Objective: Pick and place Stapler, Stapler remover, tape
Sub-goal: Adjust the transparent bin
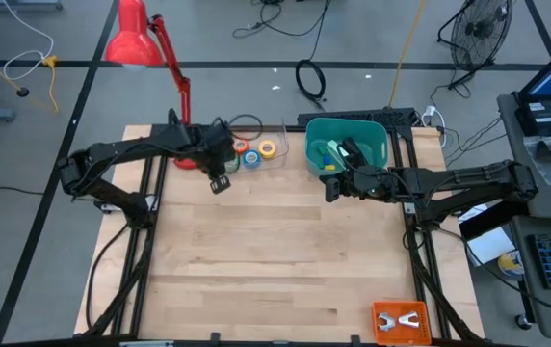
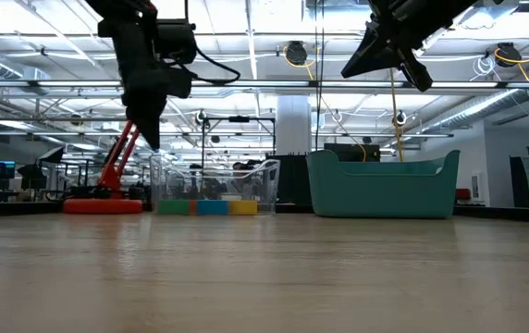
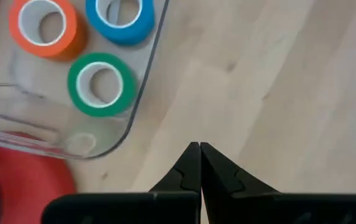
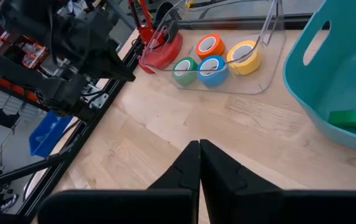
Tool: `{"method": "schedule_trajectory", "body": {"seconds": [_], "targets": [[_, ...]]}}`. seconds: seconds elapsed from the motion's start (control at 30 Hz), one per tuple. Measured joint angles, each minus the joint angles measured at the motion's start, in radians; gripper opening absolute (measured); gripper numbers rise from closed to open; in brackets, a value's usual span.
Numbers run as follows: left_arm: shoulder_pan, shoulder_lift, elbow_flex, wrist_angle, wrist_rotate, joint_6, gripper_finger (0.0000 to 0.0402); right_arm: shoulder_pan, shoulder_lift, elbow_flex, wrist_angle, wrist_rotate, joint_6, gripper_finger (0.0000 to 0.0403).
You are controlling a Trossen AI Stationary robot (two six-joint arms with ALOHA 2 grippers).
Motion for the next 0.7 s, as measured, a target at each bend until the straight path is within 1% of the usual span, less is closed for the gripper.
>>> {"method": "schedule_trajectory", "body": {"seconds": [0.1, 0.4, 0.53, 0.7], "targets": [[-0.035, 0.0, -0.025, 0.028, -0.081, 0.022, 0.0, 0.0, 0.0, 0.0, 0.0, 0.0, -0.002, 0.0], [-0.041, 0.021, -0.084, 0.046, -0.091, 0.043, 0.0, 0.0, 0.0, 0.0, 0.0, -0.001, -0.003, 0.0], [-0.041, 0.039, -0.102, 0.055, -0.139, 0.064, 0.0, 0.001, 0.0, 0.0, 0.0, -0.004, -0.003, 0.0], [-0.028, 0.039, -0.125, 0.102, -0.152, 0.082, 0.0, 0.001, 0.0, 0.0, 0.0, -0.005, -0.002, 0.0]]}}
